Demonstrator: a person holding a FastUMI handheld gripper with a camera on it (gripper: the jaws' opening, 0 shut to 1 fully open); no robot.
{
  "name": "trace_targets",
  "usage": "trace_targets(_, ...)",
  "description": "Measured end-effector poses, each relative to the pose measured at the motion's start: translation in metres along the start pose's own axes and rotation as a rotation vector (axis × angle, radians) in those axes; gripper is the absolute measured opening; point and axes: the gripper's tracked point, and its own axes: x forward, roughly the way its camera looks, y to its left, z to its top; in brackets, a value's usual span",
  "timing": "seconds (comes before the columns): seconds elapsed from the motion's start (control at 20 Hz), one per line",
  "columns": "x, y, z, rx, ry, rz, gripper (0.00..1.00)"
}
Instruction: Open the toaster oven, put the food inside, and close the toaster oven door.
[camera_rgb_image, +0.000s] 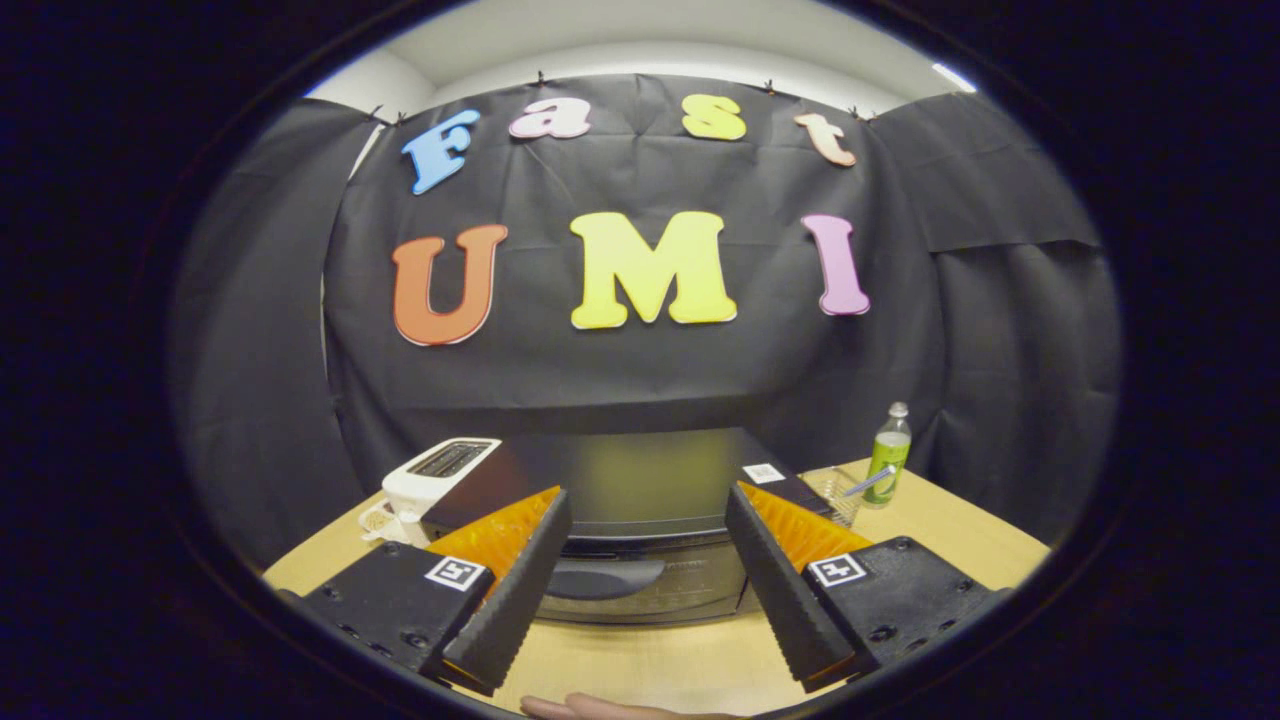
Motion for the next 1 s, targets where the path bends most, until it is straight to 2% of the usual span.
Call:
trace_targets(0.2, 0.029, 0.012, -0.018, -0.006, 0.015, 0.031, 1.0)
trace_targets(0.3, 0.038, 0.016, -0.038, -0.006, 0.07, 0.039, 1.0)
trace_targets(0.35, 0.037, 0.017, -0.034, -0.029, 0.032, 0.032, 1.0)
trace_targets(0.45, 0.036, 0.023, -0.035, -0.065, 0.025, 0.043, 1.0)
trace_targets(0.65, 0.034, 0.024, -0.049, -0.143, 0.013, 0.011, 1.0)
trace_targets(0.75, 0.03, 0.022, -0.048, -0.124, 0.006, 0.011, 1.0)
trace_targets(0.9, 0.024, 0.024, -0.056, -0.027, 0.053, 0.07, 1.0)
trace_targets(1.0, 0.013, 0.026, -0.06, -0.039, 0.077, 0.082, 1.0)
